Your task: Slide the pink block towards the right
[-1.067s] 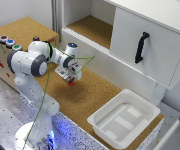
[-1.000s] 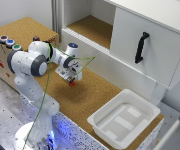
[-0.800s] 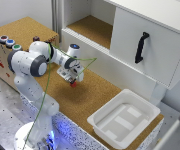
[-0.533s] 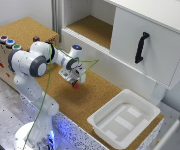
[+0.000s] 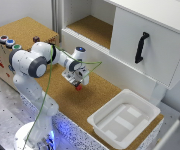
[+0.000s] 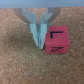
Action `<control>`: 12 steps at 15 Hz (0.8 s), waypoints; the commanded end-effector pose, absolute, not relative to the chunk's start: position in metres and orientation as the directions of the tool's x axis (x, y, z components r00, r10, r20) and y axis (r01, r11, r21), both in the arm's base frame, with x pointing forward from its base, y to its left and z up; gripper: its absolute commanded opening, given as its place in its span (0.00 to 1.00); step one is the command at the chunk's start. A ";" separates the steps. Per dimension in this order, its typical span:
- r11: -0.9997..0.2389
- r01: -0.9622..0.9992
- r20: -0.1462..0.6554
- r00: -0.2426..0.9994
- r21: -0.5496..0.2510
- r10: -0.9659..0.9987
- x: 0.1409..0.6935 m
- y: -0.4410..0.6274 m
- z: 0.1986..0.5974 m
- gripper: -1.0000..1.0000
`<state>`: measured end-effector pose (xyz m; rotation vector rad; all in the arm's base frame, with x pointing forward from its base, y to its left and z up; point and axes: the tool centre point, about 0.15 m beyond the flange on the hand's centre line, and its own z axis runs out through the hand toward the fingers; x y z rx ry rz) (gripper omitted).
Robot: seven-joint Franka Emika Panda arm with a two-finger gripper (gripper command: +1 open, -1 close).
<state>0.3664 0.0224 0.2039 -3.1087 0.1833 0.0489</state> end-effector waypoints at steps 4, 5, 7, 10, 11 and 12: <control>-0.991 -0.118 -0.020 0.993 -0.060 -0.117 0.345 -0.036 0.209 0.00; -0.991 -0.121 -0.021 0.993 -0.064 -0.119 0.344 -0.044 0.207 0.00; -0.990 -0.121 -0.014 0.993 -0.077 -0.120 0.344 -0.054 0.207 0.00; -0.989 -0.118 0.000 0.993 -0.087 -0.118 0.348 -0.067 0.207 0.00; -0.989 -0.115 0.004 0.993 -0.088 -0.116 0.351 -0.073 0.208 0.00; -0.990 -0.113 0.007 0.993 -0.088 -0.114 0.352 -0.076 0.208 0.00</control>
